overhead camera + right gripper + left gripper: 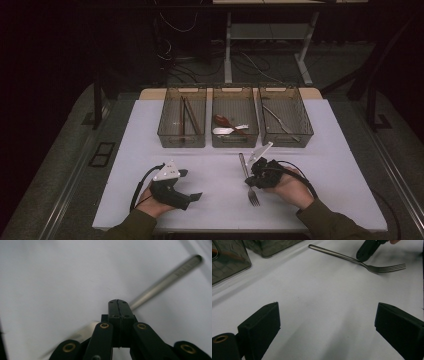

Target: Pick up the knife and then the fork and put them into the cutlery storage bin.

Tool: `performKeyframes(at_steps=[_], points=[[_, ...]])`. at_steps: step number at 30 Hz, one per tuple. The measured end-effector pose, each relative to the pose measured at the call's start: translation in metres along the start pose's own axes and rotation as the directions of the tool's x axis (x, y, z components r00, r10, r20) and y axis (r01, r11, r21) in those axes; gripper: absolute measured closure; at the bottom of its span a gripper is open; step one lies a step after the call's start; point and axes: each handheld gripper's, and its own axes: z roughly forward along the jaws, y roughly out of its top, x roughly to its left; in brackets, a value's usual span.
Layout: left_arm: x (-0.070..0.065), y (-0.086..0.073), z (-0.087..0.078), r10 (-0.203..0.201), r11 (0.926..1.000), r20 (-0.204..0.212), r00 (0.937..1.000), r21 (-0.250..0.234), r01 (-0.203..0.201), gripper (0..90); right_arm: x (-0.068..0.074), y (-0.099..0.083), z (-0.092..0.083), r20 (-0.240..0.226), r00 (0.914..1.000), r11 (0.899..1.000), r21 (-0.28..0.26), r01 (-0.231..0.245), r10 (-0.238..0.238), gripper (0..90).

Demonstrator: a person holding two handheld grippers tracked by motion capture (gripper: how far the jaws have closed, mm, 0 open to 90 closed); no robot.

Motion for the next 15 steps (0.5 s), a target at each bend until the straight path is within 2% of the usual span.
performKeyframes(at_steps=[3,7,9,11,15], points=[[0.0,0.0,0.0,0.002,1.0,0.001,1.0,0.001,-0.002,5.5,-0.003,-0.004,-0.001,-0.02,0.9994,0.999,-0.015,-0.028,0.028,89.8],[0.0,0.0,0.001,0.0,1.0,0.001,1.0,0.004,0.0,5.5,0.005,0.001,0.0,-0.052,0.9986,0.999,-0.049,0.002,-0.005,89.7],[0.0,0.0,0.001,0.001,1.0,0.001,1.0,0.003,-0.001,5.5,0.01,0.005,0.005,-0.051,0.9984,0.999,-0.043,0.022,-0.024,89.7],[0.0,0.0,0.0,0.002,1.0,0.0,1.0,0.001,-0.002,5.5,0.014,0.007,0.01,-0.03,0.9985,0.999,-0.015,0.045,-0.046,89.7],[0.0,0.0,0.0,-0.002,1.0,-0.001,1.0,-0.001,0.002,5.5,0.016,0.007,0.009,0.005,0.9985,0.999,0.005,0.054,-0.054,89.9]])
